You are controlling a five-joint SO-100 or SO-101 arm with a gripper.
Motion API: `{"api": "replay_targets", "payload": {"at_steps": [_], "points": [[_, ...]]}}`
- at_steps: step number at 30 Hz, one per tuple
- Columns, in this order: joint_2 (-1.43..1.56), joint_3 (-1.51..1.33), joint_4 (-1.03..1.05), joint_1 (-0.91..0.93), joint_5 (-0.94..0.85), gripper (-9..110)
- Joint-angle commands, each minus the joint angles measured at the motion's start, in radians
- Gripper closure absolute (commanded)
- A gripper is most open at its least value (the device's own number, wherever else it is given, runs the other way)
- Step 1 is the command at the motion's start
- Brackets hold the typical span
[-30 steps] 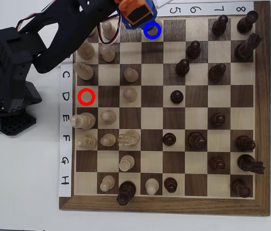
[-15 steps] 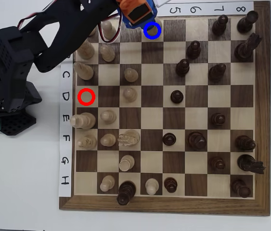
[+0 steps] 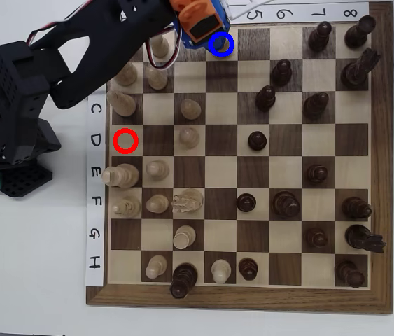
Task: Move the piece to destination
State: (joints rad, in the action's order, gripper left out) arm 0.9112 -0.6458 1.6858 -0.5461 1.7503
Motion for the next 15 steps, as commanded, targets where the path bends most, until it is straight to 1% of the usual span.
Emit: {"api": "replay_targets", "payload": {"at_steps": [1,6,15], "points": [[0.158,0.0,0.008,0.032,0.256,101],[0.15,0.014,0.006,0.023,0.256,100],[0.135,0.086,-0.026,0.008,0.314,86]]}}
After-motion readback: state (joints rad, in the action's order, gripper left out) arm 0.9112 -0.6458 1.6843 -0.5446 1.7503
